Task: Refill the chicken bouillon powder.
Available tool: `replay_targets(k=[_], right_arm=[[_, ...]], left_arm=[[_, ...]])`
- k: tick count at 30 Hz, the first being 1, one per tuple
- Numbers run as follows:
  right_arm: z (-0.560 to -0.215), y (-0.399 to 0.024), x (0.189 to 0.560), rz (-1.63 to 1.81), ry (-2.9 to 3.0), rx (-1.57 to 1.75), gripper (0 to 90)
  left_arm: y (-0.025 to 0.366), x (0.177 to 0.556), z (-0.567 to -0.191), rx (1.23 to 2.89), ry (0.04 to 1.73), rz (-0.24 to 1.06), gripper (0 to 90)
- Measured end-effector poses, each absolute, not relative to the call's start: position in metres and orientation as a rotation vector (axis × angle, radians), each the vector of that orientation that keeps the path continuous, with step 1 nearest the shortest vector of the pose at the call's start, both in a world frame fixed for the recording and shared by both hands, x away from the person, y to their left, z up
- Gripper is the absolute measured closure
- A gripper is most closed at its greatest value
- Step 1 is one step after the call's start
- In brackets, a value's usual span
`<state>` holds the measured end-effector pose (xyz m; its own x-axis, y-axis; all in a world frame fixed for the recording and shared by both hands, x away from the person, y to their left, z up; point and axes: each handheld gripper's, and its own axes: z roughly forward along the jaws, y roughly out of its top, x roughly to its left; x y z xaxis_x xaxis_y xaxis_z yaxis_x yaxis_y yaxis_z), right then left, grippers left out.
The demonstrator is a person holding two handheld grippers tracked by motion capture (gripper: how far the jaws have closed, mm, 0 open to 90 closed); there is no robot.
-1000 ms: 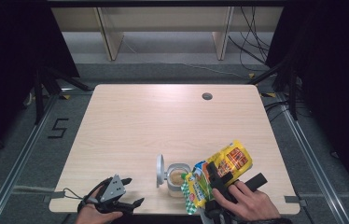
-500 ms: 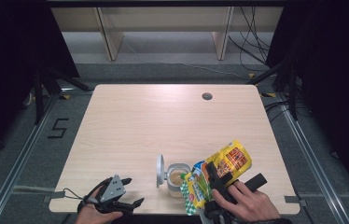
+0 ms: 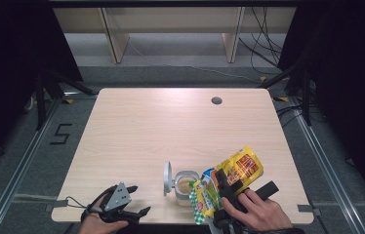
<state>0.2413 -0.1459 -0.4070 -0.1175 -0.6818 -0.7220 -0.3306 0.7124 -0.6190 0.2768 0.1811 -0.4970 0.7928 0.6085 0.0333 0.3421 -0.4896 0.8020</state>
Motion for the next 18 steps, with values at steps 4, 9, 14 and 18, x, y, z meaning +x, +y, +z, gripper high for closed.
replay_targets(k=[4, 9, 14, 18], right_arm=[[-0.408, -0.142, 0.241, -0.355, 1.716, -0.863, 64.5], [-0.405, -0.141, 0.242, -0.381, 1.699, -0.880, 64.6], [-0.409, -0.142, 0.241, -0.323, 1.729, -0.838, 64.6], [-0.403, -0.143, 0.242, -0.380, 1.703, -0.873, 64.6]], left_arm=[[0.182, 0.277, -0.496, 2.132, 0.699, 0.399, 20.2], [0.182, 0.277, -0.495, 2.140, 0.700, 0.393, 20.2], [0.181, 0.276, -0.496, 2.122, 0.711, 0.382, 20.2], [0.182, 0.276, -0.495, 2.137, 0.703, 0.390, 20.2]])
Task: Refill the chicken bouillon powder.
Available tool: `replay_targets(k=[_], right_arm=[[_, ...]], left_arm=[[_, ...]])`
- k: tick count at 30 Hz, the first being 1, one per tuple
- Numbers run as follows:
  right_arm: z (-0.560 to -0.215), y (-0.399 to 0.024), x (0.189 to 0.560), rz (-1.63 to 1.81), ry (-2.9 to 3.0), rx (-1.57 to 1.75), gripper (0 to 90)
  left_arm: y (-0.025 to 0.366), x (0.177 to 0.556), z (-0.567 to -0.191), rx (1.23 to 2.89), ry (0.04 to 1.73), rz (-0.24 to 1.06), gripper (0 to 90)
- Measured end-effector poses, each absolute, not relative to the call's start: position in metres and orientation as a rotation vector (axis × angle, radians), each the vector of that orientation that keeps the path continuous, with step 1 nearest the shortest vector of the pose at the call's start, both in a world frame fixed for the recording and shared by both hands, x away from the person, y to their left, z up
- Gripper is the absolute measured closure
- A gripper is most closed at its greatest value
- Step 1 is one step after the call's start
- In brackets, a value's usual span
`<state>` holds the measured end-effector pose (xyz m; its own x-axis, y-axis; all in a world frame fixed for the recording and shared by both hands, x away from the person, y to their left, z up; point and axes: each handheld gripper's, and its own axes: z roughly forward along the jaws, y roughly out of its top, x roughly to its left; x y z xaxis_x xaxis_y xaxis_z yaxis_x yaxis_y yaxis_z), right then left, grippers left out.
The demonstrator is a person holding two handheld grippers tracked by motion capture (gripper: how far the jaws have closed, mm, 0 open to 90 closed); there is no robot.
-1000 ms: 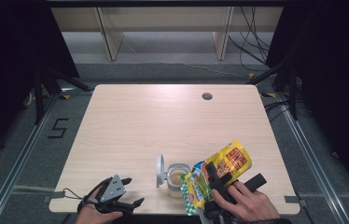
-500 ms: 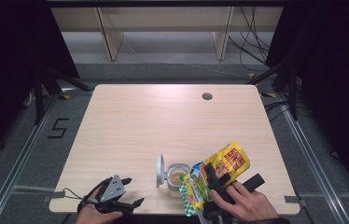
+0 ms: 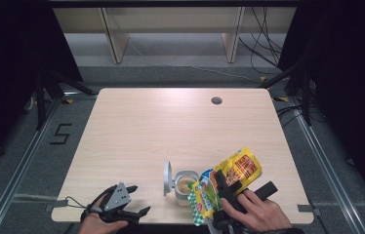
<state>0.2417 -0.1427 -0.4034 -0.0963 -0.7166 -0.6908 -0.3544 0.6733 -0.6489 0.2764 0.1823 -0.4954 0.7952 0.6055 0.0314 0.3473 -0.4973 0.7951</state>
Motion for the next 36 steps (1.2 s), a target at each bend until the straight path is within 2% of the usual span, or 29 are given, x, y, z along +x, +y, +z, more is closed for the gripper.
replay_targets(k=[10, 36], right_arm=[[-0.4107, -0.1466, 0.2404, -0.304, 1.759, -0.764, 64.6], [-0.4078, -0.1483, 0.2413, -0.339, 1.760, -0.770, 64.6]], left_arm=[[0.1814, 0.2762, -0.4959, 2.126, 0.707, 0.386, 20.2], [0.1814, 0.2763, -0.4959, 2.130, 0.702, 0.387, 20.3]])
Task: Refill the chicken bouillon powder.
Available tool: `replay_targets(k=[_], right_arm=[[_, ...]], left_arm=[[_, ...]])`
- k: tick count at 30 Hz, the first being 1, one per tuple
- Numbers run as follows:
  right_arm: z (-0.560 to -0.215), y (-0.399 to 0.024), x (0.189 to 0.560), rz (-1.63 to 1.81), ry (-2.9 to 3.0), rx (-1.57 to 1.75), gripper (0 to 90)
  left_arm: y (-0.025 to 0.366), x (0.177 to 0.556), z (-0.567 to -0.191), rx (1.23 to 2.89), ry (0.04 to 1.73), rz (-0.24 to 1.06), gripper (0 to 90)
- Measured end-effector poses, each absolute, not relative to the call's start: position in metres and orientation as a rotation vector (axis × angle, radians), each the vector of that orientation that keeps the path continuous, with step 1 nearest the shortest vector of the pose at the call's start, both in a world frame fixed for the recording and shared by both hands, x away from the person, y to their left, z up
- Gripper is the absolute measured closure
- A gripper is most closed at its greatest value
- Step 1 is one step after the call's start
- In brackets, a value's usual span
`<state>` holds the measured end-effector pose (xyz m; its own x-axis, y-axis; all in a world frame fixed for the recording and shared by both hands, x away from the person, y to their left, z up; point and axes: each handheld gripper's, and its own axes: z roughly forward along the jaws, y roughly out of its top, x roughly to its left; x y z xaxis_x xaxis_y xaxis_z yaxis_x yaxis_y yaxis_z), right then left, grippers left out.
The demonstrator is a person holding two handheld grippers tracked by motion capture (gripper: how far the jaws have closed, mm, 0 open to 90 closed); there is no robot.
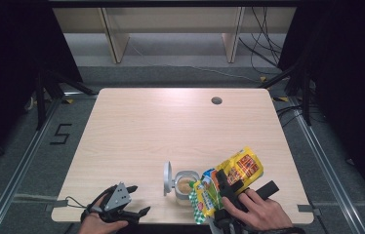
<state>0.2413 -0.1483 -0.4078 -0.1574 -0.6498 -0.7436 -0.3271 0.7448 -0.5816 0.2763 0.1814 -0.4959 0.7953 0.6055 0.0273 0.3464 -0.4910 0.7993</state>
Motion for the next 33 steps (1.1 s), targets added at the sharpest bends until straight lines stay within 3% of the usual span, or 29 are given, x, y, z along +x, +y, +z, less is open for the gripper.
replay_targets(k=[33], right_arm=[[-0.4071, -0.1519, 0.2428, -0.307, 1.759, -0.760, 64.7]], left_arm=[[0.1811, 0.2761, -0.4963, 2.126, 0.707, 0.382, 20.5]])
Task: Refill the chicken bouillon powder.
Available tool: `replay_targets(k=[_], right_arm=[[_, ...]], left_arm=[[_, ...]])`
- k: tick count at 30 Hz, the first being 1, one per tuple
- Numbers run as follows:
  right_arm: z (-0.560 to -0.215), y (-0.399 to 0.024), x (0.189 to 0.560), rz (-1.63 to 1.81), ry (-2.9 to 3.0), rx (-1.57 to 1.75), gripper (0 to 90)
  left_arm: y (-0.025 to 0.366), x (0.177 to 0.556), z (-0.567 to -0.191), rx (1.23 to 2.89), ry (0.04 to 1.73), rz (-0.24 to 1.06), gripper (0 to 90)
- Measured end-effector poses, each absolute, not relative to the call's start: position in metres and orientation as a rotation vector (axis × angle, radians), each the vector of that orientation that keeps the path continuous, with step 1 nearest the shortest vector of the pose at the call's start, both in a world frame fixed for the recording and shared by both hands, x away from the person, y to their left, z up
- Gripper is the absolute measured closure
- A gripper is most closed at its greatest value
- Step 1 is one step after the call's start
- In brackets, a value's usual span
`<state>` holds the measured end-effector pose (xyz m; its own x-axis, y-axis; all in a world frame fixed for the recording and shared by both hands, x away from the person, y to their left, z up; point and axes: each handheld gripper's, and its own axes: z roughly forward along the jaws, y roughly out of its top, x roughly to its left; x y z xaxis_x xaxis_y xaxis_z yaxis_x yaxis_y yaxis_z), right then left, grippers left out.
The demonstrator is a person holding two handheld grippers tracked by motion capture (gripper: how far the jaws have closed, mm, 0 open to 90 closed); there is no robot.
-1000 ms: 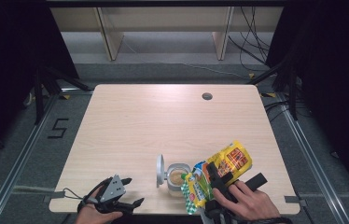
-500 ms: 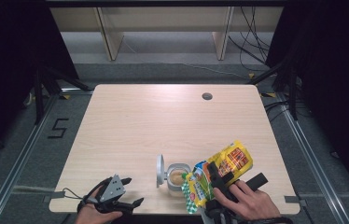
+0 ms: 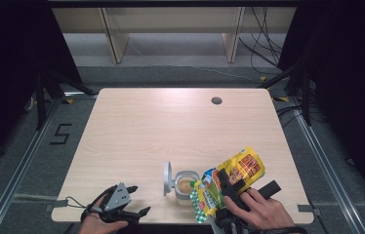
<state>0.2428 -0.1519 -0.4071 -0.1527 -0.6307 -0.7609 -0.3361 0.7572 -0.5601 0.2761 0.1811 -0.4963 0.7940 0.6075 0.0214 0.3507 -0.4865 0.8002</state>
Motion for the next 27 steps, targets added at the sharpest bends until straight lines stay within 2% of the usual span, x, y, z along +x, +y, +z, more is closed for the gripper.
replay_targets(k=[27], right_arm=[[-0.4082, -0.1522, 0.2432, -0.304, 1.766, -0.755, 64.7]], left_arm=[[0.1808, 0.2758, -0.4961, 2.119, 0.707, 0.377, 20.5]])
